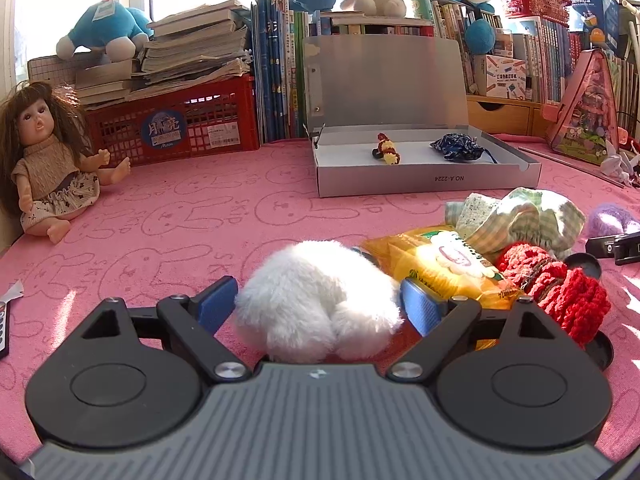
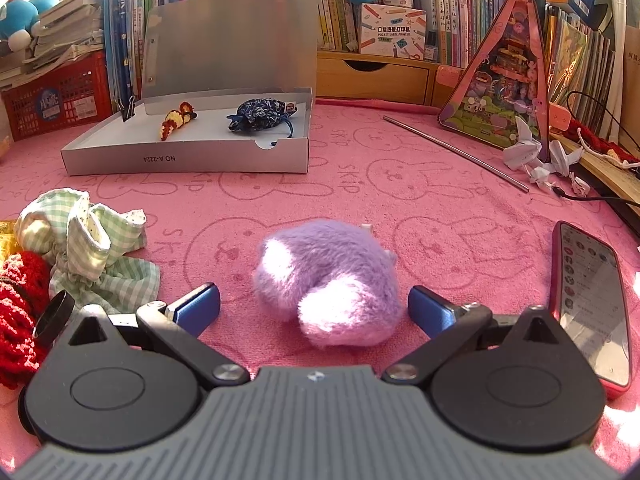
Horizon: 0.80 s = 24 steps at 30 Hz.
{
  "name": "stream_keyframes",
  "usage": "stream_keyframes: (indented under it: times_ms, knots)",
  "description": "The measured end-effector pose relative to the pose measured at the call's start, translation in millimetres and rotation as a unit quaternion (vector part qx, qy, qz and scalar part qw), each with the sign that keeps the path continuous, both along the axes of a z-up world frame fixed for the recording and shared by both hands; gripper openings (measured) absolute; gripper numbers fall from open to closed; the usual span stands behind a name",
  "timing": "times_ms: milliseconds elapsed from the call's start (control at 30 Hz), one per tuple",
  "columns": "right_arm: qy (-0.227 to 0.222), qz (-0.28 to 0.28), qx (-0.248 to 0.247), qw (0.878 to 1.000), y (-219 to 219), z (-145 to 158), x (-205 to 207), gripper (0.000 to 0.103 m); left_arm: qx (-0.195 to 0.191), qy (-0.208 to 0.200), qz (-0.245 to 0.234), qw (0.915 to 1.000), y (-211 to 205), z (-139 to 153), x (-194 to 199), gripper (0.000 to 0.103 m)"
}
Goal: Organize objects
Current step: 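Approach the white plush with the left tool while the right tool approaches the lilac plush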
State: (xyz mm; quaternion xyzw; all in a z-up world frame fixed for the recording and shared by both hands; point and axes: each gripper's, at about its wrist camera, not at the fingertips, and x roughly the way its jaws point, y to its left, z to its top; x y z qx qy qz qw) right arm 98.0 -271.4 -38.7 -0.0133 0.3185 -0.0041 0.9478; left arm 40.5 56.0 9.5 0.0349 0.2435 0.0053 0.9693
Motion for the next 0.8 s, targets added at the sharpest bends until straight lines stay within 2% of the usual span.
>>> stream_keyframes:
  times_ms: [267,633,800]
  knots:
    - [-0.008,0.005,-0.031,0.999,11,0,-2,0.103,-0.008,0.000,0.003,1.0000,2,0,1,0.091]
    - [-0.029,0.017,-0.021,0.999,9,1,-7,0.103,0.003,-0.001,-0.004,1.0000,-1,-5,0,0.091]
    - [-0.052,0.029,-0.024,0.998,12,4,-14,0.102,0.013,-0.004,-0.005,0.9999,-5,-6,-1,0.092]
